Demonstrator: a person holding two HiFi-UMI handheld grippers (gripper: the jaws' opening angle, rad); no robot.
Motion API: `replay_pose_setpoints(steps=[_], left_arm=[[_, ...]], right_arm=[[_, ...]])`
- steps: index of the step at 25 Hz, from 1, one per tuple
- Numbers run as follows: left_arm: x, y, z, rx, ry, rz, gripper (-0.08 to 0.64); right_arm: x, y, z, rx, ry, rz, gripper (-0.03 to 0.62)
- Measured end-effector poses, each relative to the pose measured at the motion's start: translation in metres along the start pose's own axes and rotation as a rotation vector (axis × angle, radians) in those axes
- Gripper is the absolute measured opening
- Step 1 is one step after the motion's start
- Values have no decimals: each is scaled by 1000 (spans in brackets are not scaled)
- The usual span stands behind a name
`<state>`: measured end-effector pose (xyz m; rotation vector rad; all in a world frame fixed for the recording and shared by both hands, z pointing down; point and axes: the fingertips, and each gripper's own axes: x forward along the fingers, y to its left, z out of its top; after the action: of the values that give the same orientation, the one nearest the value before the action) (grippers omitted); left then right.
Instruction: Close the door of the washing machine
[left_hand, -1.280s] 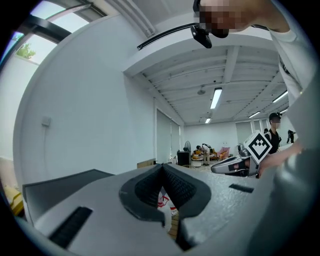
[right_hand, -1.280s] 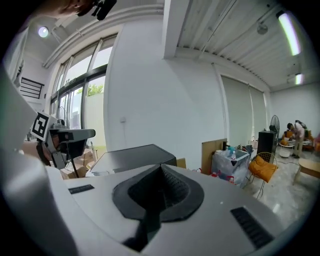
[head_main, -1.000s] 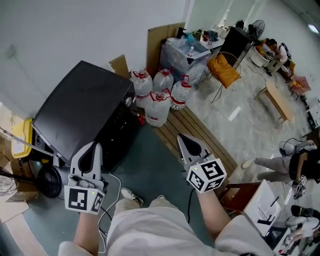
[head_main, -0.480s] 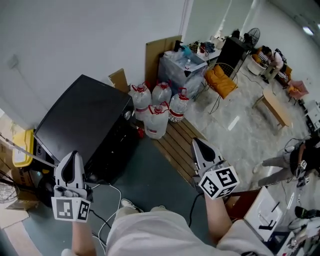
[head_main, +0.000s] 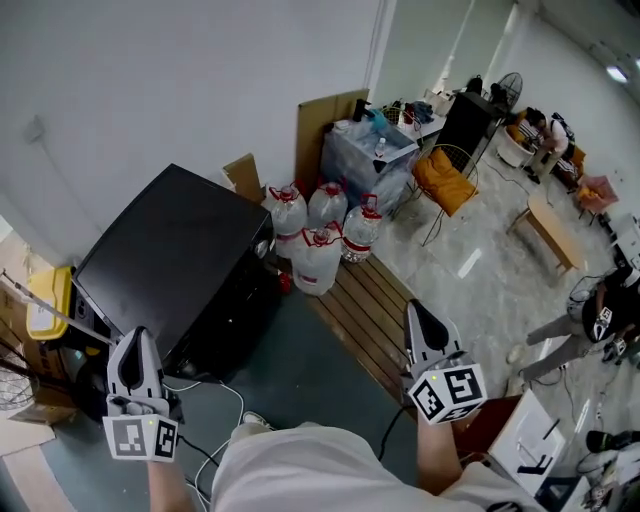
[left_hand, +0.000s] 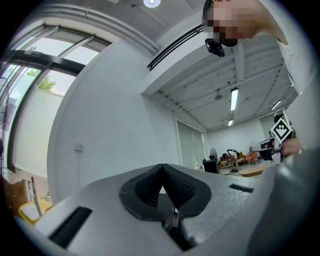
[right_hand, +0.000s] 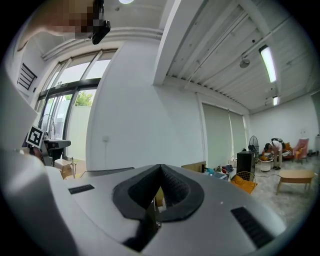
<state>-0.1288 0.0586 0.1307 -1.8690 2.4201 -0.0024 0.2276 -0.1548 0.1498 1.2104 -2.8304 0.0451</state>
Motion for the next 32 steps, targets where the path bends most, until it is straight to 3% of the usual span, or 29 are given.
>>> replay_pose_setpoints(steps=[11, 19, 32], left_arm=[[-1, 9, -1, -34, -3, 13, 5], [12, 8, 2, -67, -34, 4, 5], [-3, -11, -8, -82, -5, -43, 5]], right_arm=[[19, 21, 15, -80, -22, 19, -2], [20, 56, 17, 30, -40, 86, -2], [12, 65, 9, 11, -27, 82, -3]])
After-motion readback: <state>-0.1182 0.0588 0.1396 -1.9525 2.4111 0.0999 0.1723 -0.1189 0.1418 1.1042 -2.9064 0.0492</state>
